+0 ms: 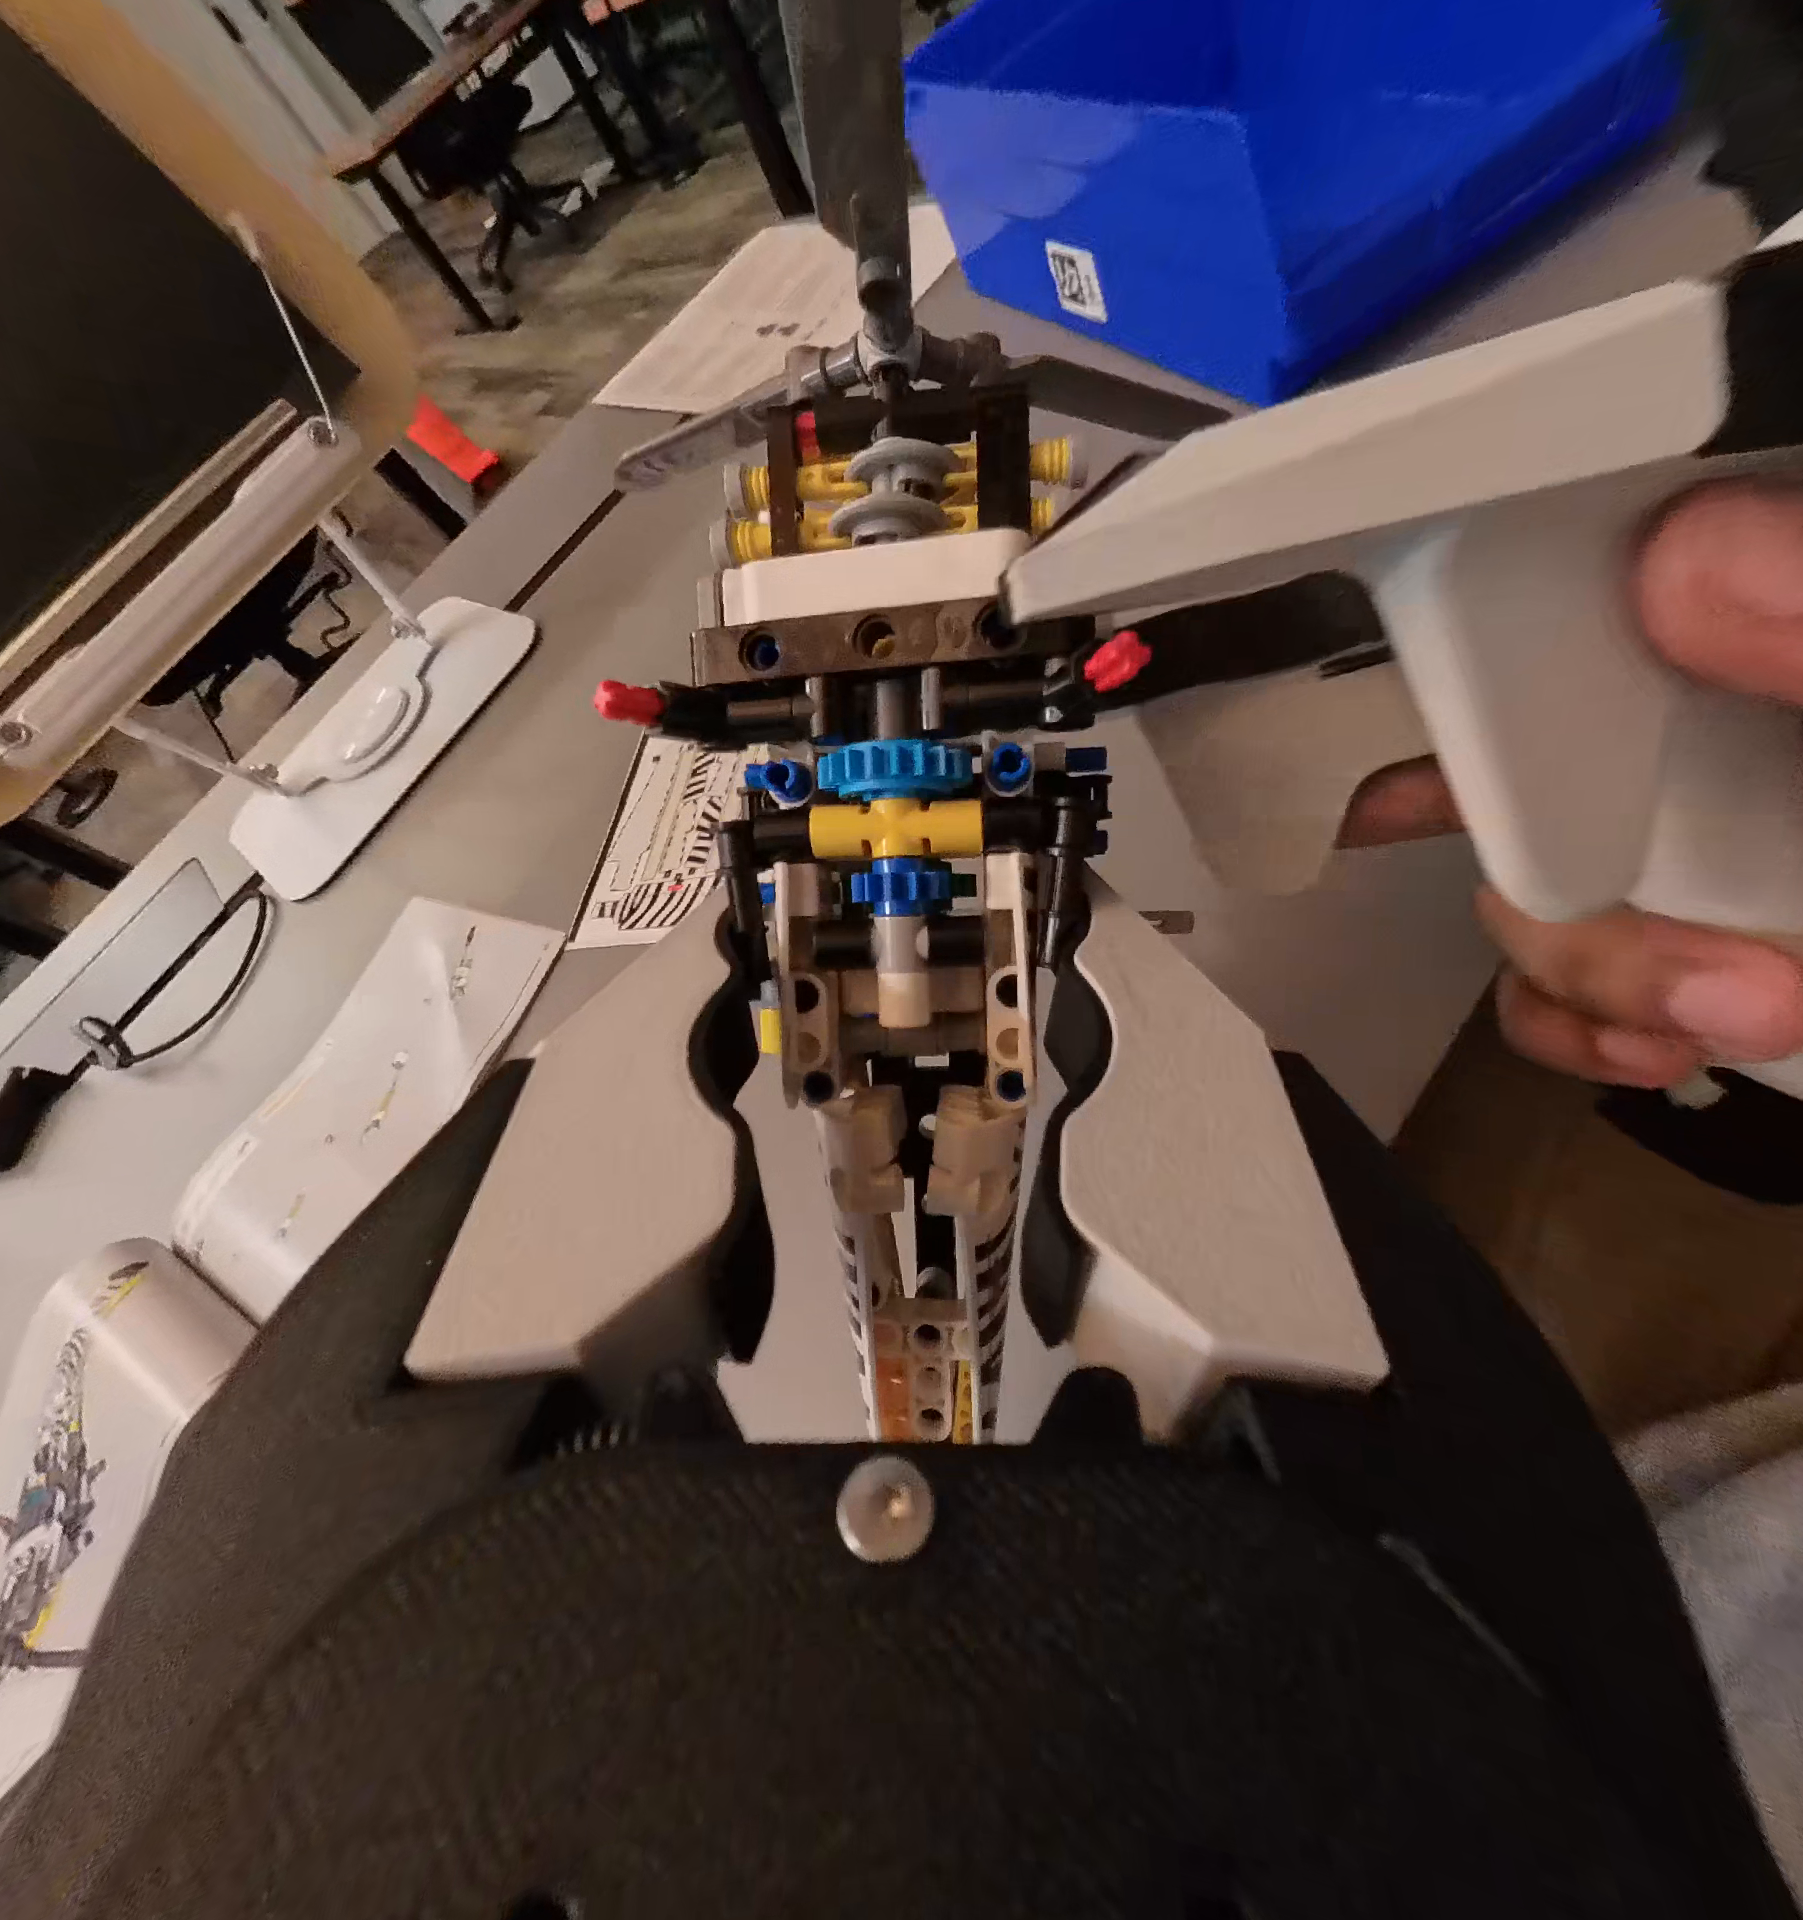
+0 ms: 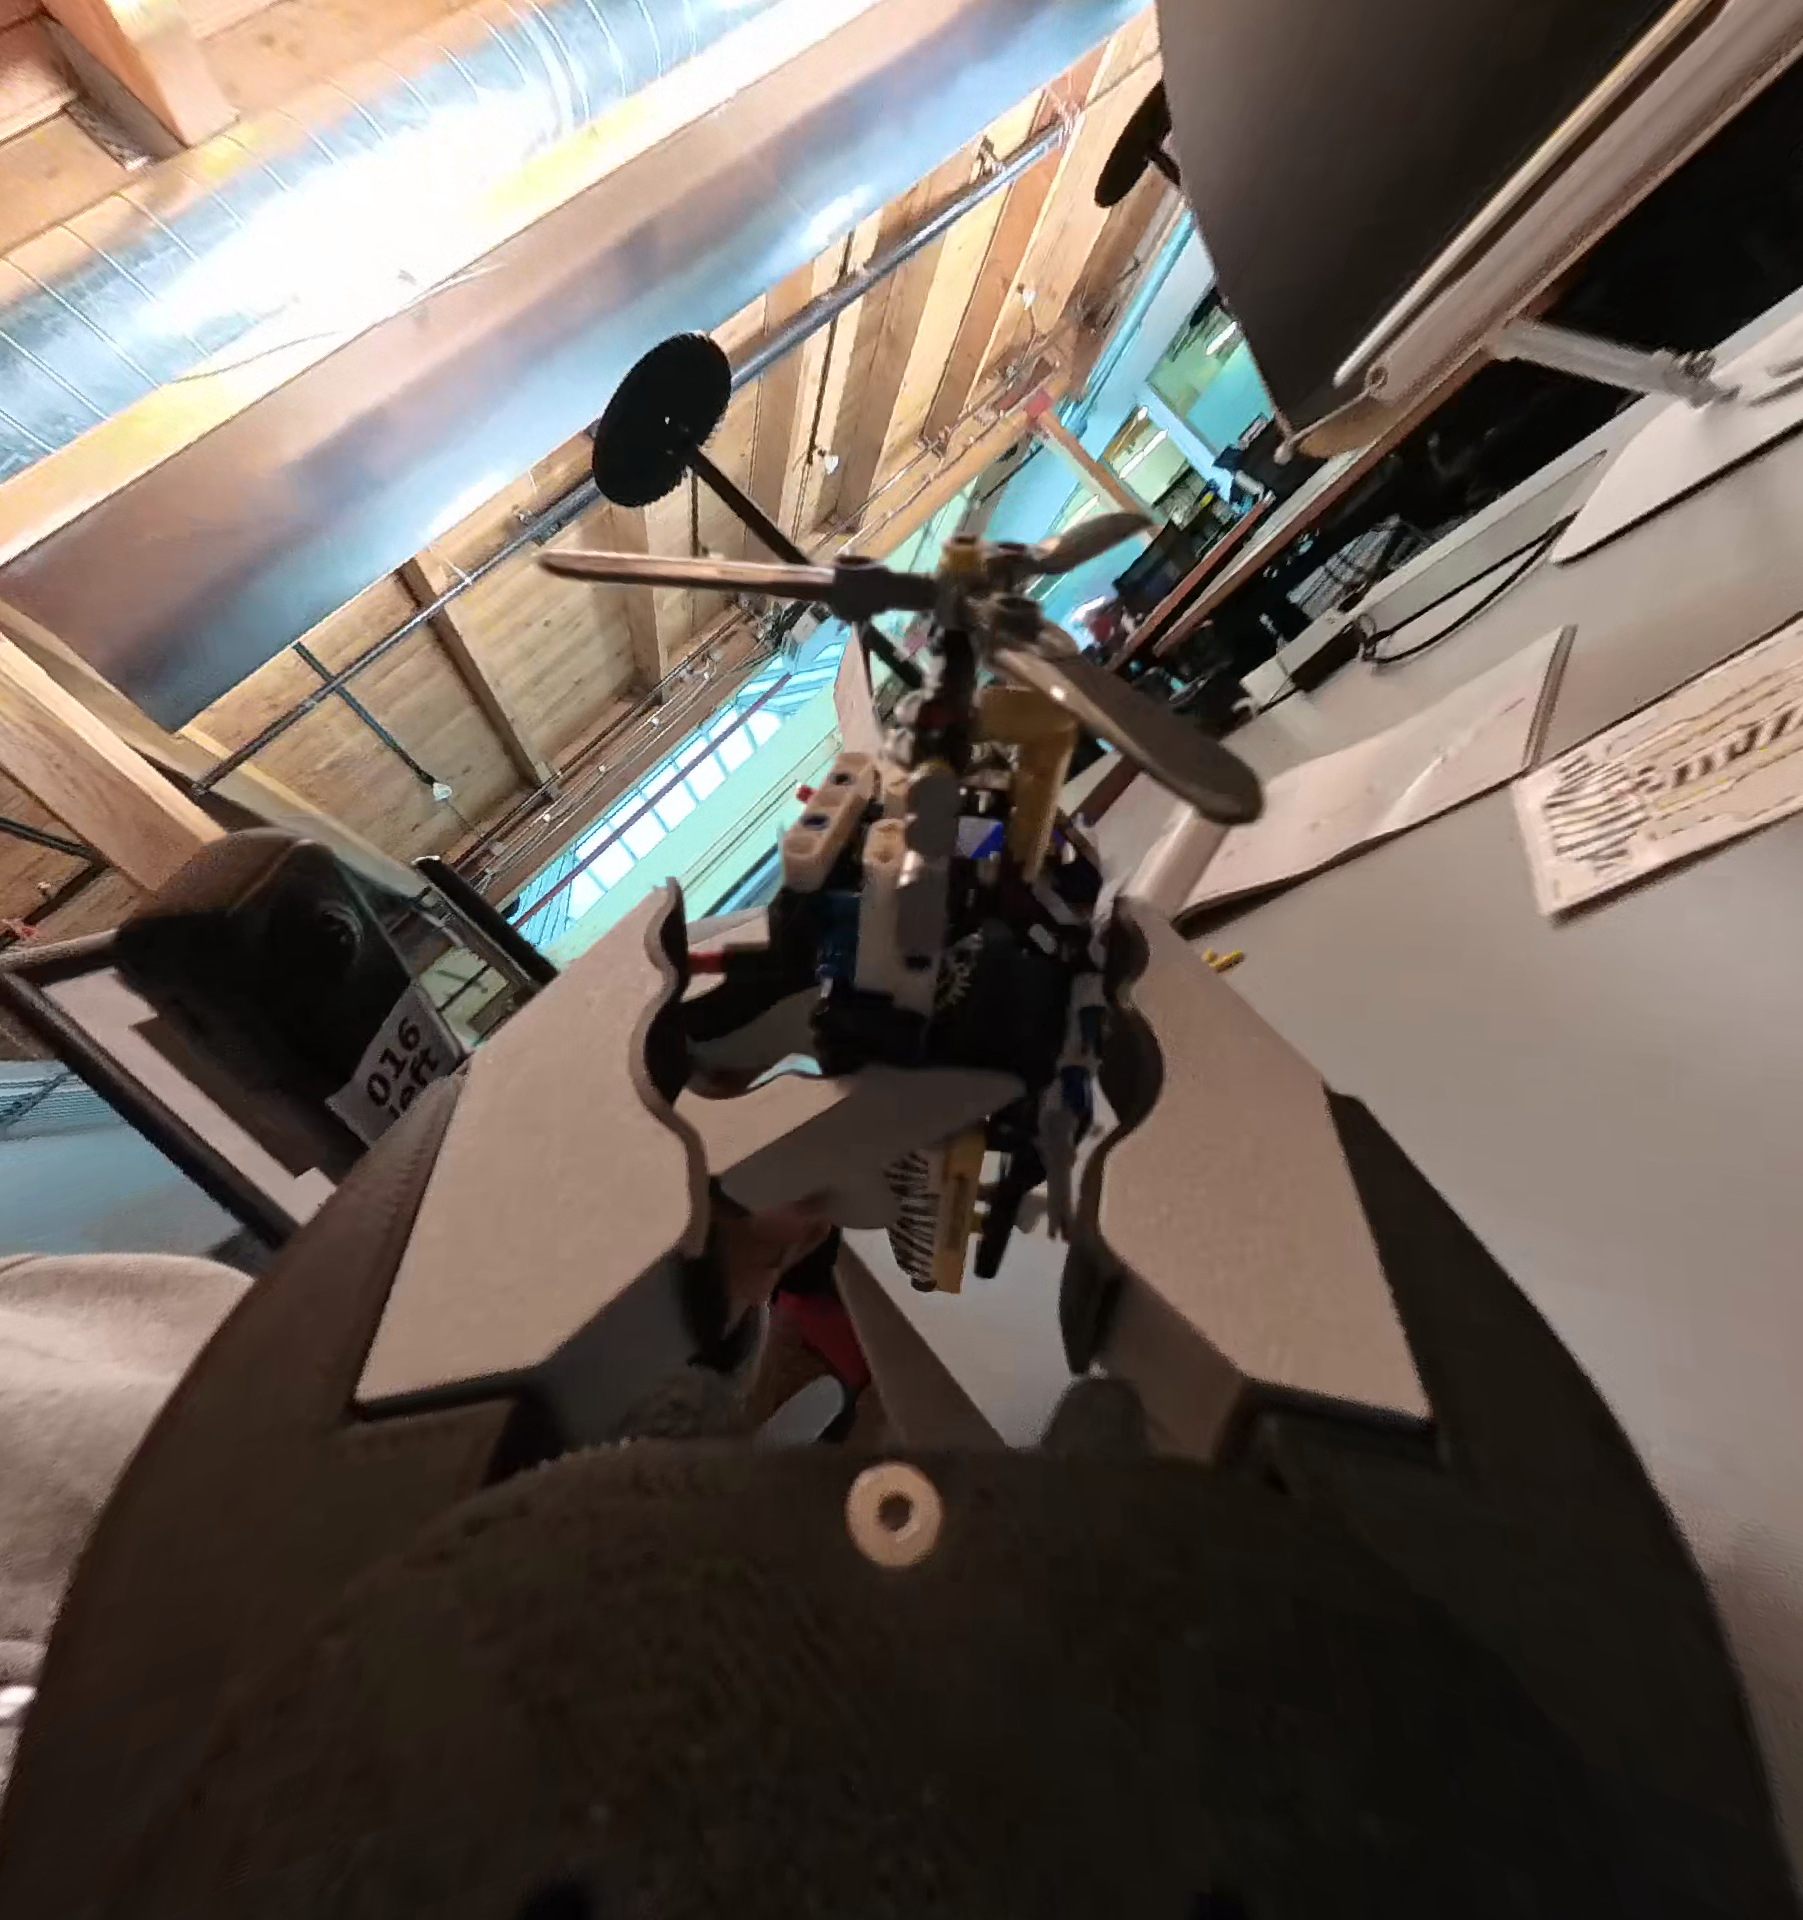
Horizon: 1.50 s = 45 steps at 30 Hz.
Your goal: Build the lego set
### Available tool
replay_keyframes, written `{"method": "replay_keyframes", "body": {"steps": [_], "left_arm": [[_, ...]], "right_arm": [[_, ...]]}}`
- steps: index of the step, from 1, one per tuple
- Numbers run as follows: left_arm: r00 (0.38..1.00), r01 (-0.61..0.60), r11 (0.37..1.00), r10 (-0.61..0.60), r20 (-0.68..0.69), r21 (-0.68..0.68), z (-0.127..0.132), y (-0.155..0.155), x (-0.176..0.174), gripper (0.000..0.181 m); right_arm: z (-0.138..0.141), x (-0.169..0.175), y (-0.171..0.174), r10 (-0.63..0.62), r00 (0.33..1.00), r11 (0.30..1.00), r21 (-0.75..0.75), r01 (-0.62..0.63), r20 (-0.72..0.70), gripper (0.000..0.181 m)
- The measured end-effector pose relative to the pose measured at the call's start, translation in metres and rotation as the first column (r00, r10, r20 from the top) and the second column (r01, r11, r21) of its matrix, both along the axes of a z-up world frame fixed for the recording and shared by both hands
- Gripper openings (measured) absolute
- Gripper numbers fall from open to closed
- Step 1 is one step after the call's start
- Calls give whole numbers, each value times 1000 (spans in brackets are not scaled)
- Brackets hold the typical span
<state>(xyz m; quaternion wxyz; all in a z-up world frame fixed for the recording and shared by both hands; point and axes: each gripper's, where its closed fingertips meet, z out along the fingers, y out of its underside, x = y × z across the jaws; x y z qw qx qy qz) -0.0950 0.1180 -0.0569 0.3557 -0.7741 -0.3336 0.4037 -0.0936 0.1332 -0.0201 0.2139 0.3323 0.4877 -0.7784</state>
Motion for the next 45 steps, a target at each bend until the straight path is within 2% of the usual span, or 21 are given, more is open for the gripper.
{"method": "replay_keyframes", "body": {"steps": [5, 10, 15, 20, 25, 31, 35, 39, 41, 45], "left_arm": [[1000, -16, 1000, 16, -18, -7, 4, 0, 13, 55], [999, -44, 997, 44, -6, -59, -1, -3, 20, 55], [997, -77, 990, 75, -16, -117, -3, -4, 19, 54], [996, -95, 988, 94, -8, -120, -12, -7, 15, 55], [991, -123, 983, 115, -61, -136, -12, -10, 11, 54], [991, -107, 990, 100, -88, -89, -12, -5, 7, 54], [993, -95, 993, 90, -76, -63, -17, -4, 6, 55], [993, -74, 997, 74, -93, 4, -17, -1, 4, 58], [994, -54, 997, 58, -89, 50, -19, 2, 5, 60], [997, -30, 996, 36, -68, 84, -22, 4, 5, 60]], "right_arm": [[0, 8, -3, 85, 995, 995, -52, -82, 59, 65], [-3, 12, -2, 92, 996, 996, -16, -92, 15, 53], [-6, 11, -5, 79, 996, 997, -4, -79, 30, 55], [-18, 6, -9, 105, 986, 994, -36, -102, 129, 60], [-23, 2, -12, 119, 979, 992, -52, -111, 168, 61], [-22, -1, -15, 128, 981, 991, -66, -120, 145, 70], [-24, -4, -13, 89, 991, 996, -10, -89, 95, 64], [-19, -5, -10, 10, 1000, 997, 73, -8, -28, 54], [-17, -6, -10, -19, 996, 993, 119, 28, -82, 57], [-16, -8, -9, -42, 993, 987, 148, 58, -112, 52]]}}
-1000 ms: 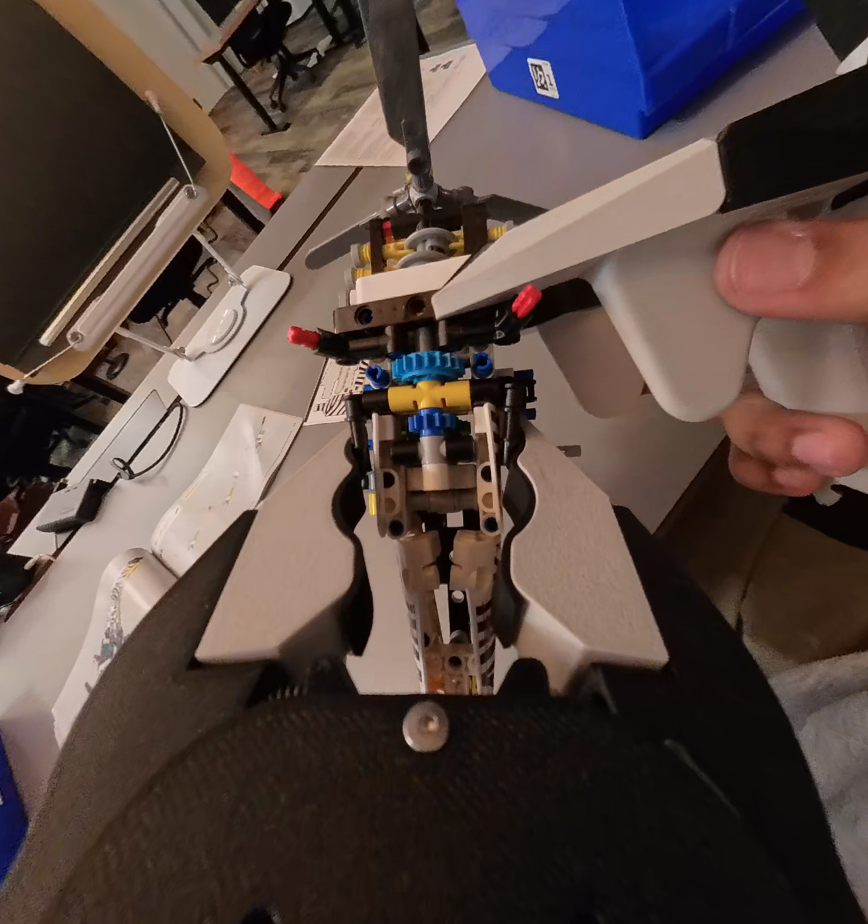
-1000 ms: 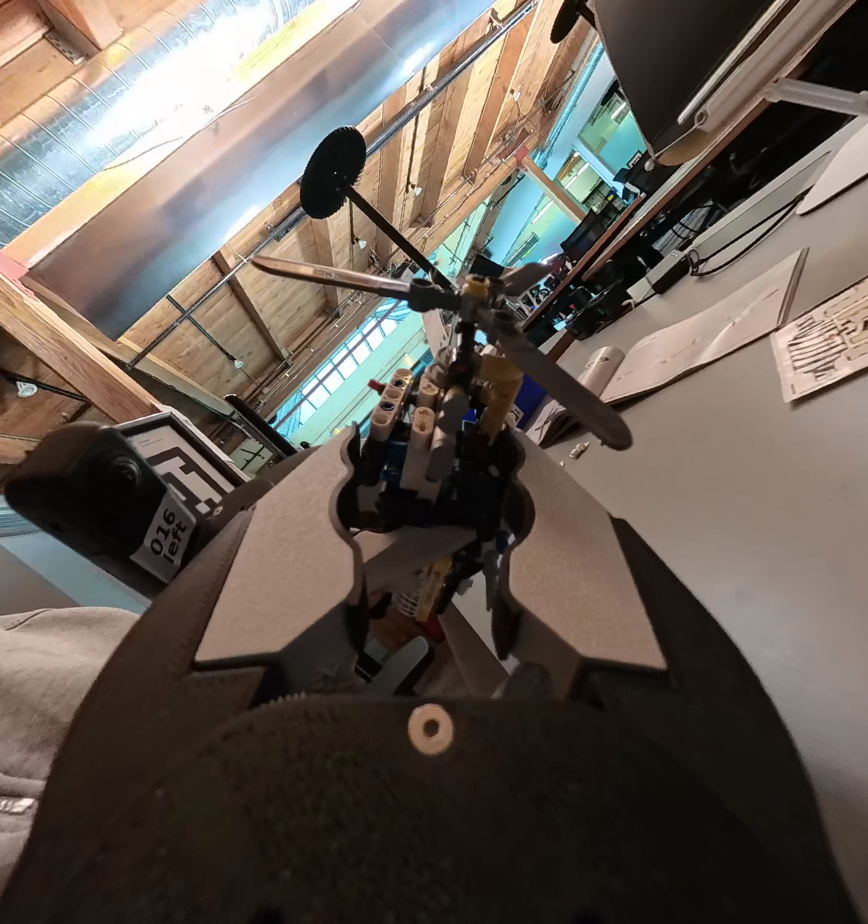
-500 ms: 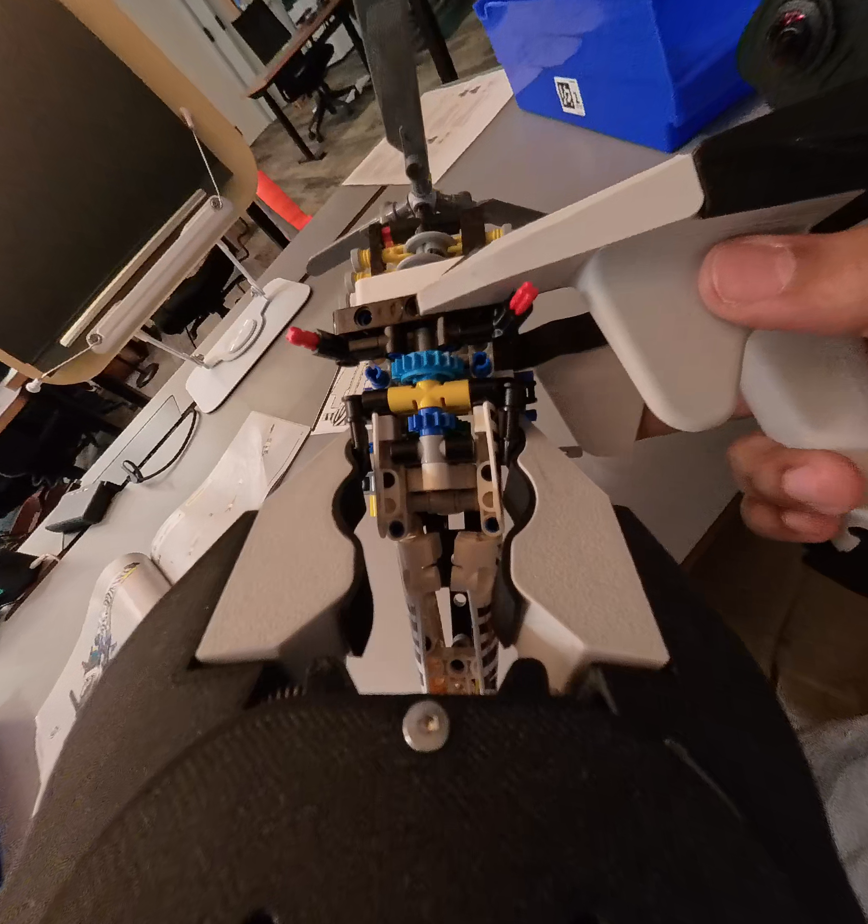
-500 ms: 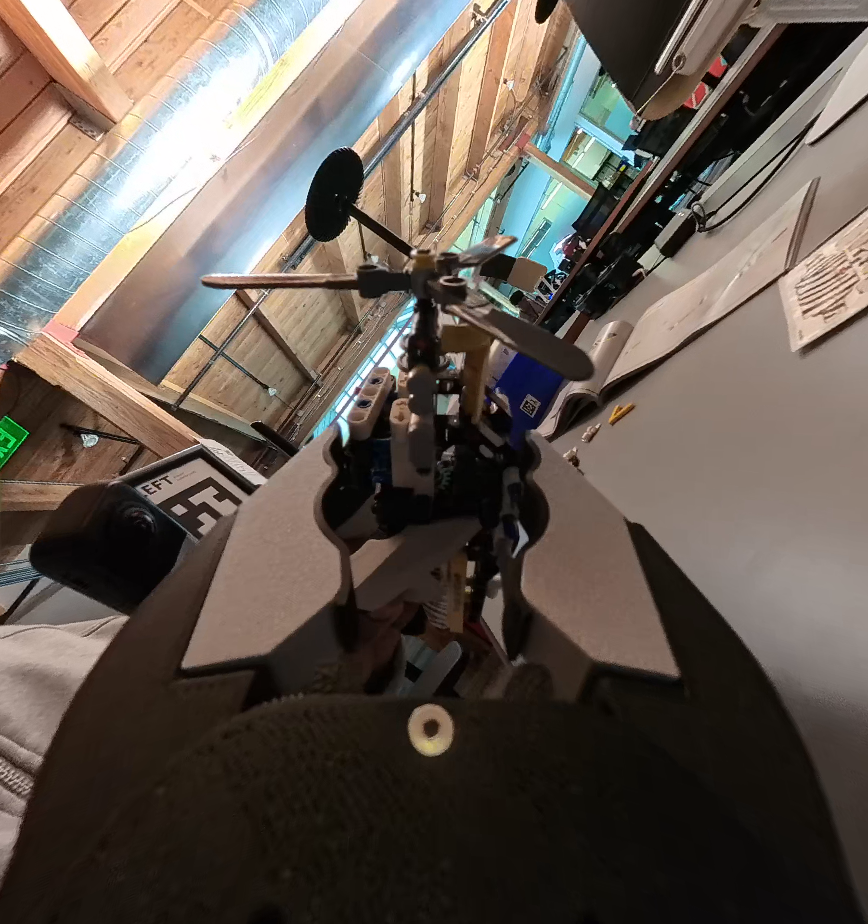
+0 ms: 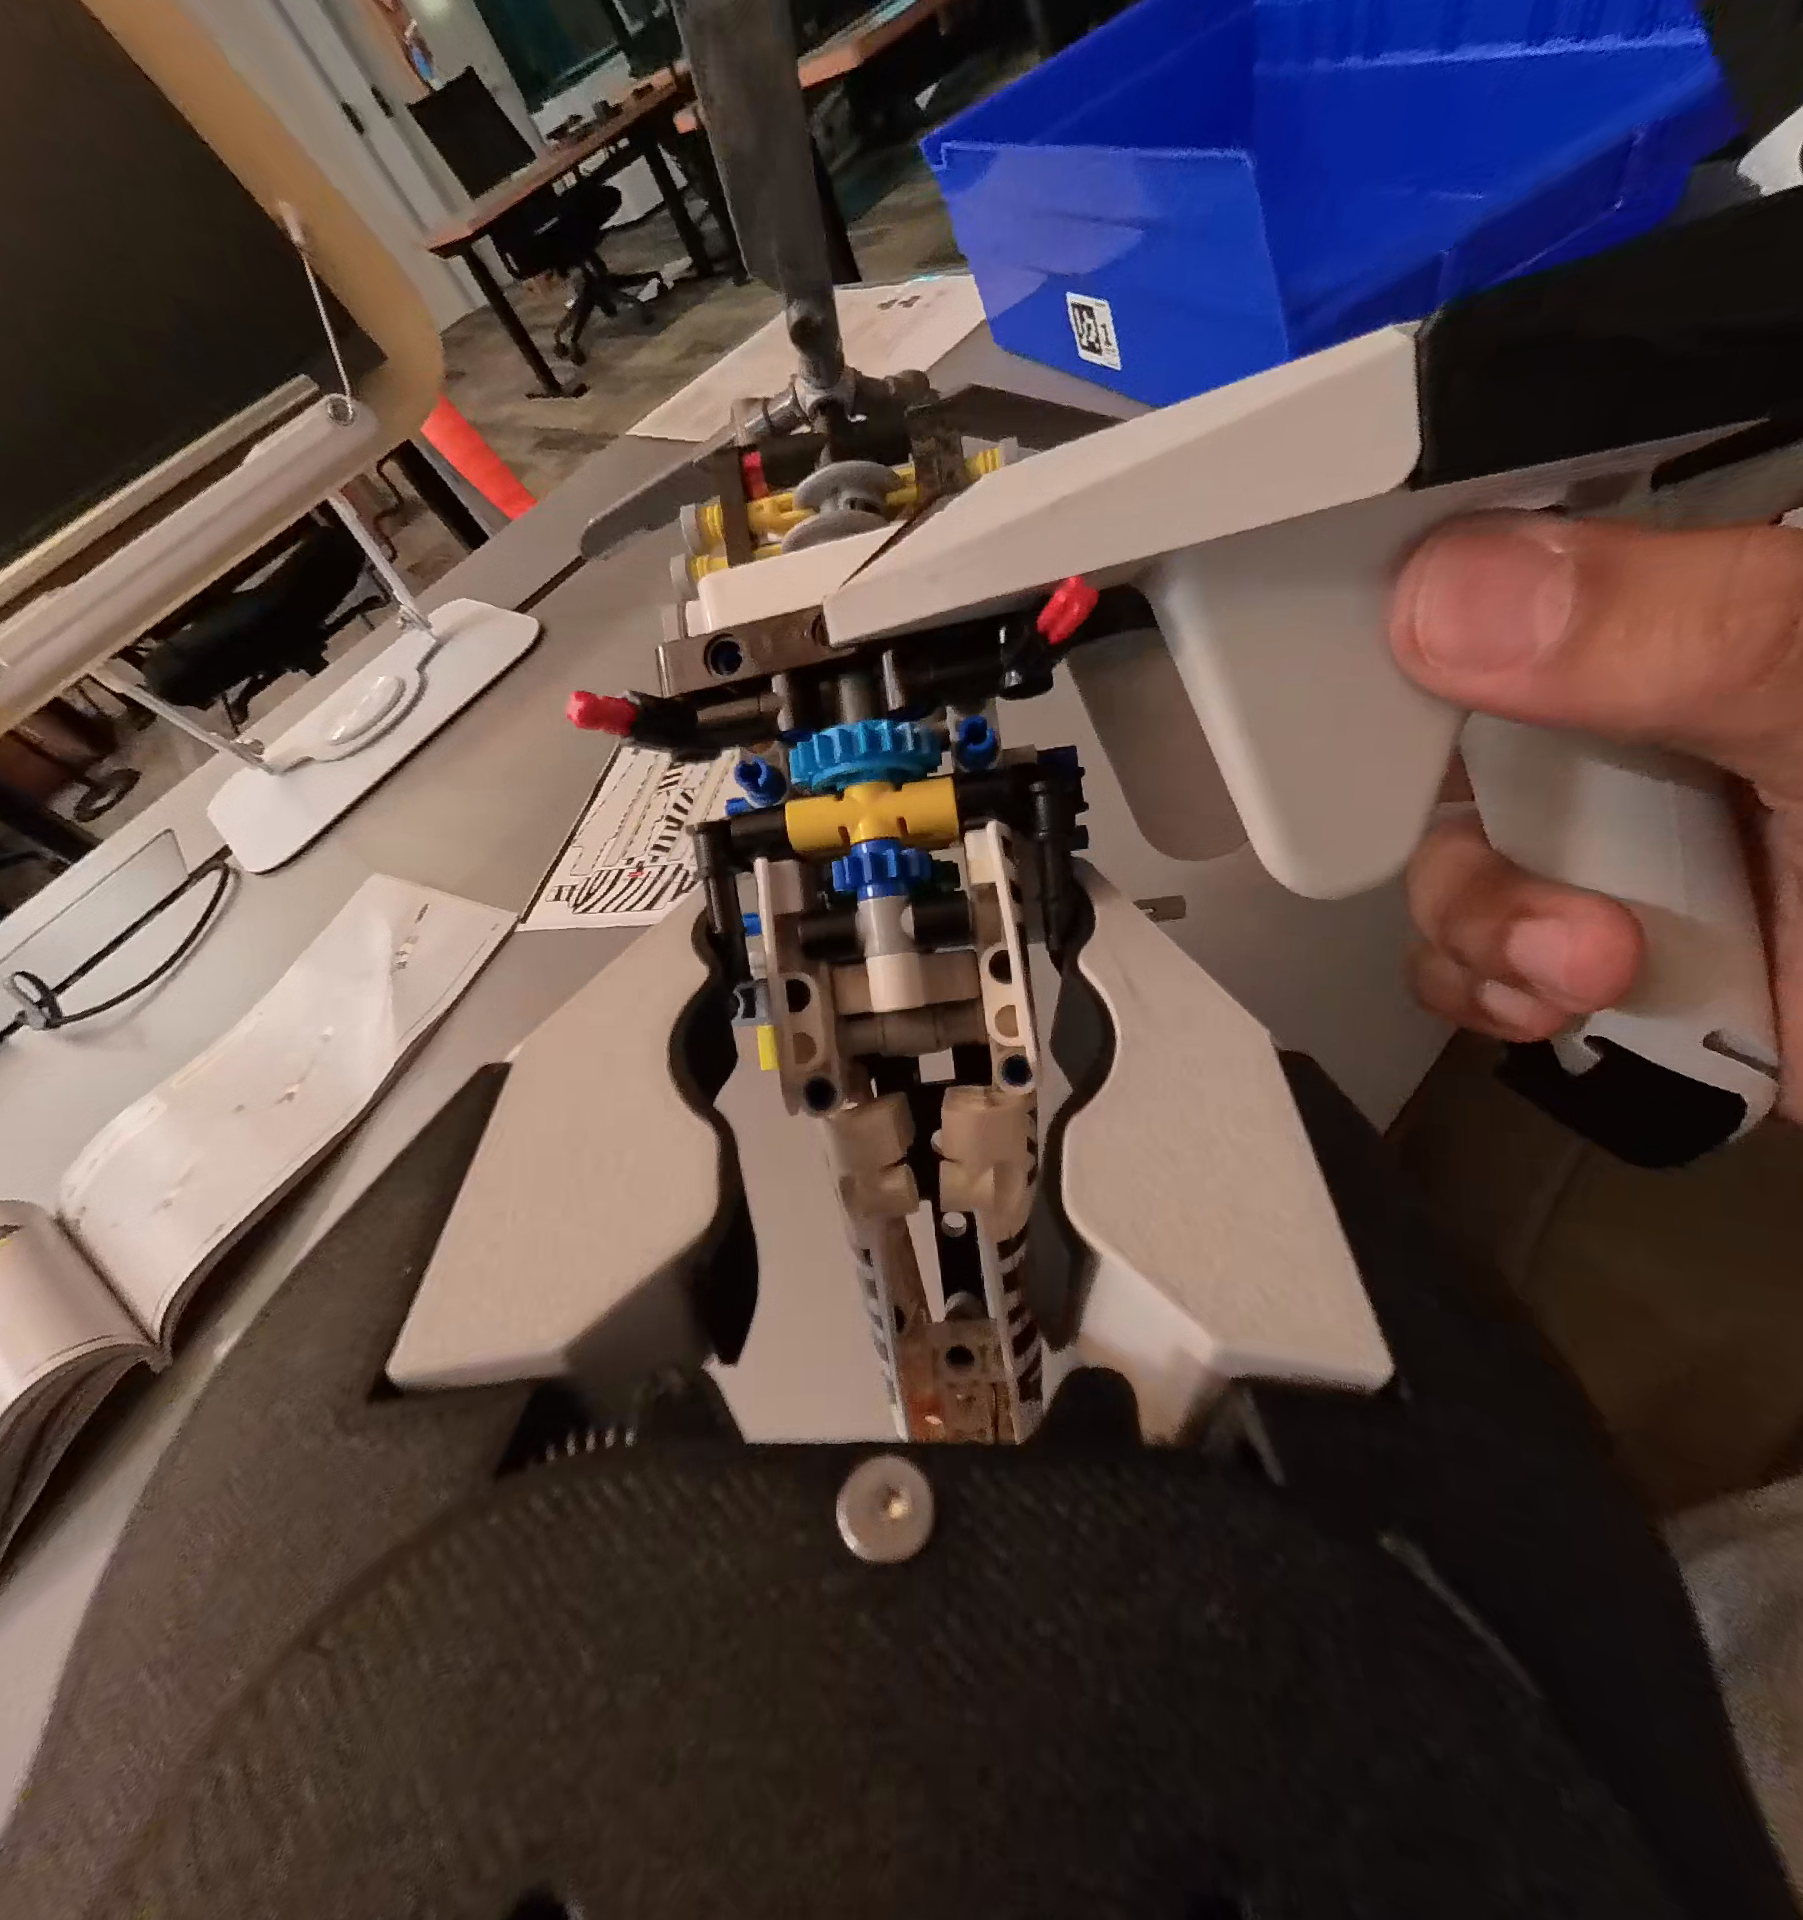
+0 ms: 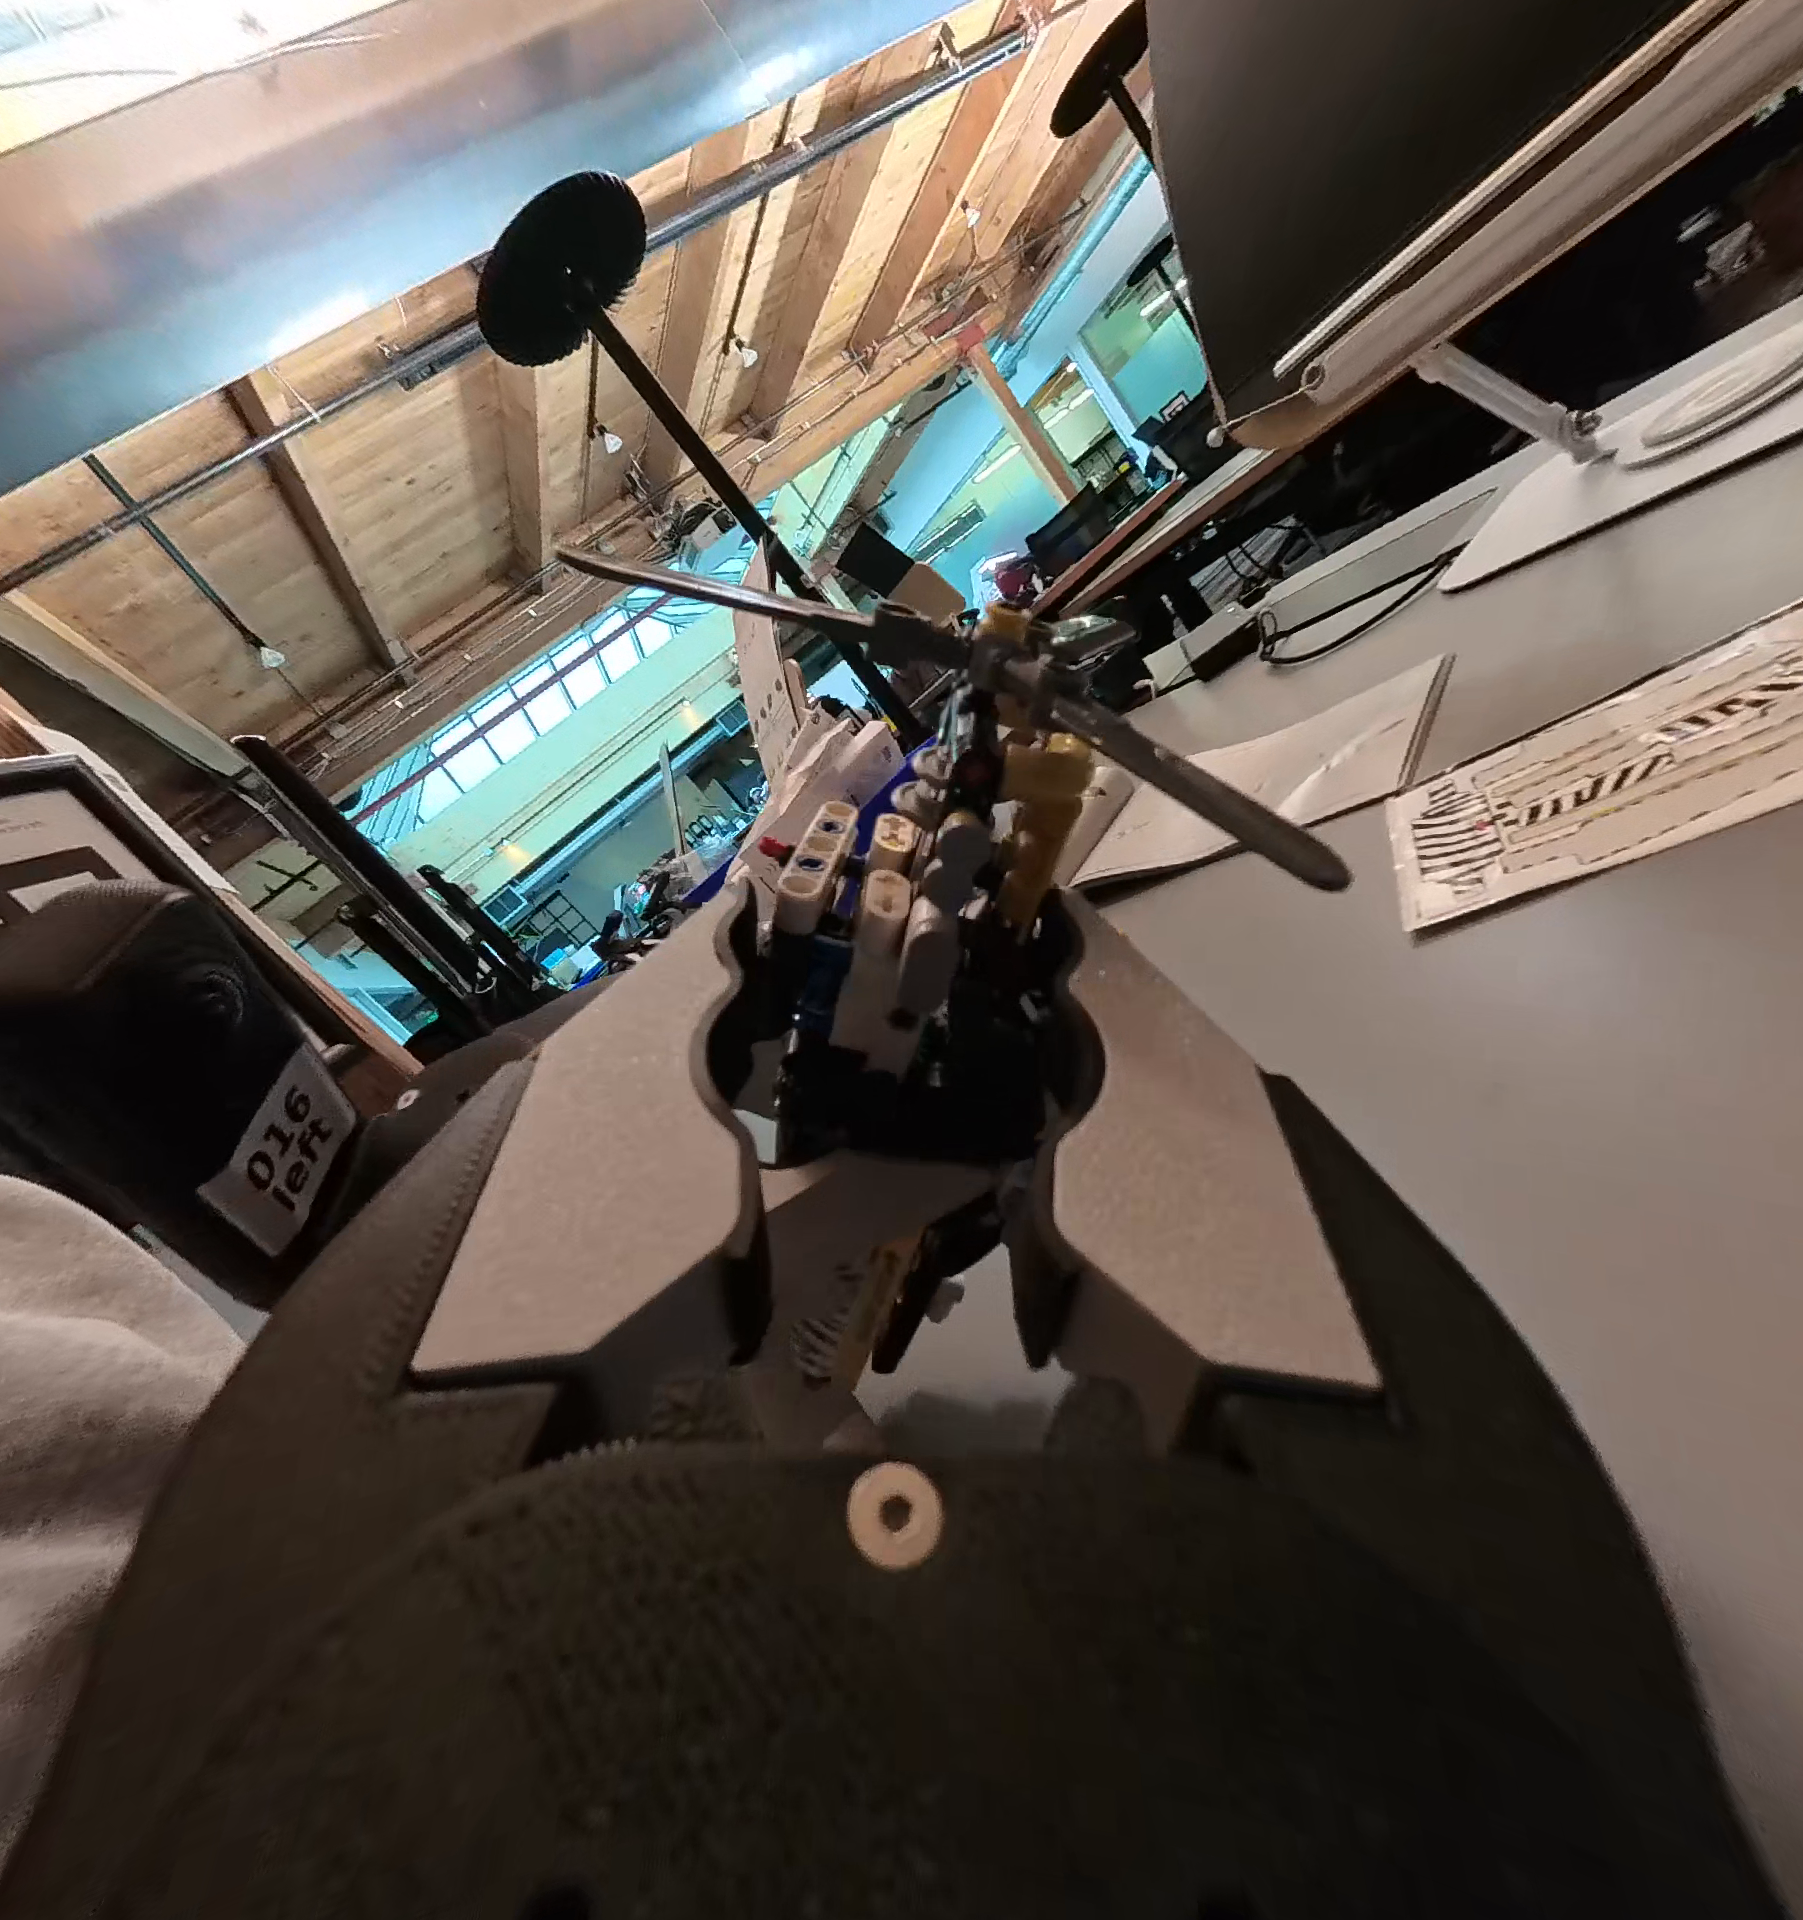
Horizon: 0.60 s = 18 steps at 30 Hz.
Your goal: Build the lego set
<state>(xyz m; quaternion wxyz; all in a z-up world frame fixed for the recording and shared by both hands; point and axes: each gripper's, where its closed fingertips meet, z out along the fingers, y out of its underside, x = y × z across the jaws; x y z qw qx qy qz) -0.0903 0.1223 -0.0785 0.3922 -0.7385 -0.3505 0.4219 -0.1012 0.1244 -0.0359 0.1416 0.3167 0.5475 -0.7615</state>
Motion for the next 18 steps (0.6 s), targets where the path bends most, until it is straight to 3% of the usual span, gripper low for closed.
{"method": "replay_keyframes", "body": {"steps": [8, 10, 13, 18], "left_arm": [[988, 49, 978, -77, 136, 203, -5, 5, 0, 71], [986, 38, 983, -66, 151, 180, -7, 2, -4, 75], [989, 34, 990, -53, 137, 138, -6, 1, -5, 65], [989, 13, 996, -25, 143, 88, -8, -4, -5, 64]], "right_arm": [[-9, -5, 0, 10, 1000, 1000, 23, -11, 26, 51], [-7, -1, -4, 32, 999, 999, 27, -33, 18, 51], [-5, -1, -6, 31, 999, 999, 15, -31, 11, 51], [-4, 1, -8, 150, 986, 989, -19, -149, 67, 57]]}}
